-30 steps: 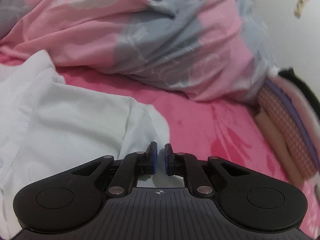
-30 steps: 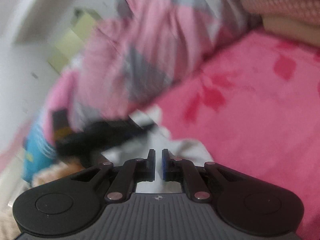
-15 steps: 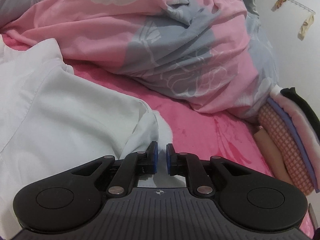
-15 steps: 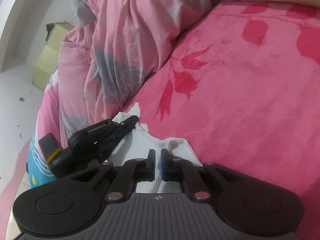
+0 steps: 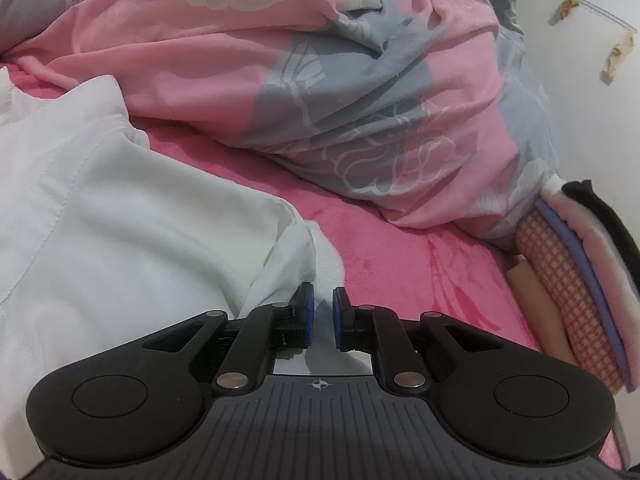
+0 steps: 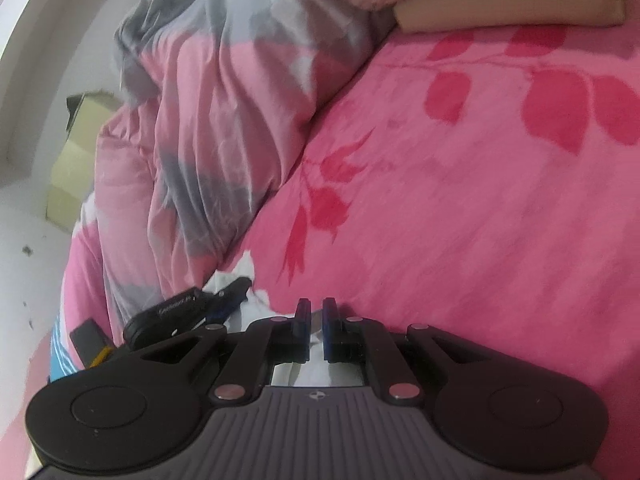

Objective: Fold clothes

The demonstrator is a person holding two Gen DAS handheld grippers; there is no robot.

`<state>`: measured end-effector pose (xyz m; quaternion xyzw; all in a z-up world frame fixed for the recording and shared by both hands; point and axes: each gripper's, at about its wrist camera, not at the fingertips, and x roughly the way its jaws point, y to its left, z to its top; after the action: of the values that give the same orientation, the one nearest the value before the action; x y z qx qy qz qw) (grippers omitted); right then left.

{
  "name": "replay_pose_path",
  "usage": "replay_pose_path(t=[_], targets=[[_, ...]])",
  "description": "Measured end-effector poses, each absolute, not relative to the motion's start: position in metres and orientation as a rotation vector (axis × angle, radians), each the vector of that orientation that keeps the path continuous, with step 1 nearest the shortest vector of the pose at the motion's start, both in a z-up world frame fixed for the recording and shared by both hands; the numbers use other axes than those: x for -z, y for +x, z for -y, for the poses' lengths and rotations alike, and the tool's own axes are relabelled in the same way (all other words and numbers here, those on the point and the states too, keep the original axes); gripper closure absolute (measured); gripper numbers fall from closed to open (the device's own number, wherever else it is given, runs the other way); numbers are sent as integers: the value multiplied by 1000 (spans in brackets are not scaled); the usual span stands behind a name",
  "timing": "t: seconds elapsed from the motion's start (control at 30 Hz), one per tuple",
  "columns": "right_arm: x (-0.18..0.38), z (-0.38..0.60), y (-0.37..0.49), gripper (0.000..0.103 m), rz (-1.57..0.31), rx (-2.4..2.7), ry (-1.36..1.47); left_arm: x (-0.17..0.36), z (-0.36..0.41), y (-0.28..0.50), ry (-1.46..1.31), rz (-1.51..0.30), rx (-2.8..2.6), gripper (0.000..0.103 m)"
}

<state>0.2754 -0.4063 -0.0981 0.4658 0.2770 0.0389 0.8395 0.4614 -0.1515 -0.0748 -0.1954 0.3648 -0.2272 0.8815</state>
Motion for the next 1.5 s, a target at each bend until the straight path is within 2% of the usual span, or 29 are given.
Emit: replay_pose_path(t=[0.03, 0.1, 0.2, 0.37, 0.47, 0.6, 0.7, 0.8, 1.0, 1.23, 1.5], targets=[[99, 407, 275, 97, -584, -81, 990, 71, 150, 461, -413, -766, 465, 87], [99, 409, 275, 97, -579, -81, 1004, 60, 147, 459, -420, -760, 438, 73], [99, 410, 274, 96, -581, -90, 1021, 33, 134, 449, -421, -717, 408, 70], [98, 410, 272, 86, -578, -112, 1041, -26, 96, 414, -427, -691, 360, 67], [96, 410, 270, 81, -575, -124, 1051, -68, 67, 368, -410, -670, 357, 63], [93, 413, 262, 75, -565, -164, 1096, -116, 26, 280, -363, -642, 353, 49], [90, 416, 248, 68, -548, -199, 1112, -141, -4, 206, -321, -622, 326, 43], [80, 418, 234, 67, -535, -222, 1091, -145, -28, 136, -280, -615, 267, 38], [35, 412, 190, 67, -507, -333, 952, -100, -61, 55, -302, -637, 208, 37], [-12, 353, 107, 67, -611, -611, 618, -48, -53, 22, -220, -654, 229, 37], [14, 227, 46, 73, -692, -826, 259, -11, -72, 13, -255, -706, 165, 37]])
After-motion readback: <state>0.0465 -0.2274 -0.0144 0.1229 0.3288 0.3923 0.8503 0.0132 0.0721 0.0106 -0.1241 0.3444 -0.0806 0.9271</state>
